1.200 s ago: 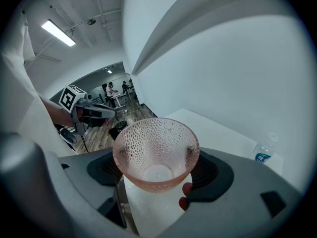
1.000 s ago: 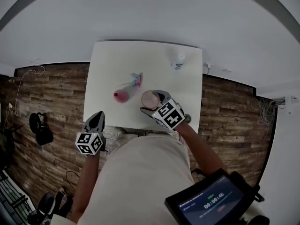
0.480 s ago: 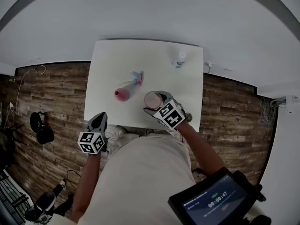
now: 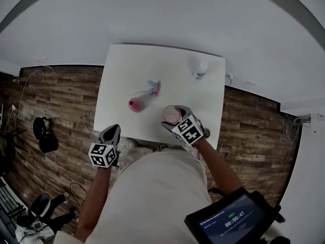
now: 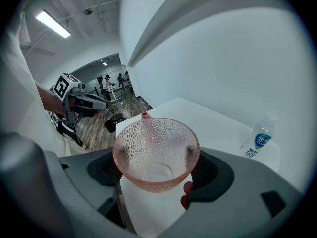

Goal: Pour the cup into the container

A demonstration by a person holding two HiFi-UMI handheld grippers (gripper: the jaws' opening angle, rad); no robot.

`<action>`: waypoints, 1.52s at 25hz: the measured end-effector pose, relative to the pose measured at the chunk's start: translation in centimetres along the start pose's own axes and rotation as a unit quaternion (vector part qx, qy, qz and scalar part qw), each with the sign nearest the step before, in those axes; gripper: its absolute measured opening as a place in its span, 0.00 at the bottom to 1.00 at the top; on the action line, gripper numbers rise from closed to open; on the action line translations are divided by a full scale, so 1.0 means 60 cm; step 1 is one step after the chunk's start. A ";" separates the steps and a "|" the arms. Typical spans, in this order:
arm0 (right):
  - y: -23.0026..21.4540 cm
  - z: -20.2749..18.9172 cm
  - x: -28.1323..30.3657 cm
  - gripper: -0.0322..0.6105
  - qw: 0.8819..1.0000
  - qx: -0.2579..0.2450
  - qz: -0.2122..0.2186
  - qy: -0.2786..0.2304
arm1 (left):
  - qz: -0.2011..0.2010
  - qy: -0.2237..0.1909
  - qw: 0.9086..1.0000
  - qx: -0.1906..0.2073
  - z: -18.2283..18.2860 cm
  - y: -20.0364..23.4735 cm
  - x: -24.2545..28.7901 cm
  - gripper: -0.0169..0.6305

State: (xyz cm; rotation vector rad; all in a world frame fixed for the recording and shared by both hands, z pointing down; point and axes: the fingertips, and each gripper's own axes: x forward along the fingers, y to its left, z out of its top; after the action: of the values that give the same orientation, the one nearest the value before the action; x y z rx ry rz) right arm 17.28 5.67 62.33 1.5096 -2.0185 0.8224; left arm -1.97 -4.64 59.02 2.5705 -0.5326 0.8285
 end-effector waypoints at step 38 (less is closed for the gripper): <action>-0.025 -0.072 0.091 0.64 0.999 -0.017 -0.021 0.023 | 0.000 0.041 0.999 -0.007 -0.059 -0.002 0.020 0.04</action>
State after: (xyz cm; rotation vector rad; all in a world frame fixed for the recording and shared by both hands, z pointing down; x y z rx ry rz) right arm 17.33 4.79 69.41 1.4962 -1.9515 0.7940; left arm -2.69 -3.15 62.39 2.5121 -0.5118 0.9236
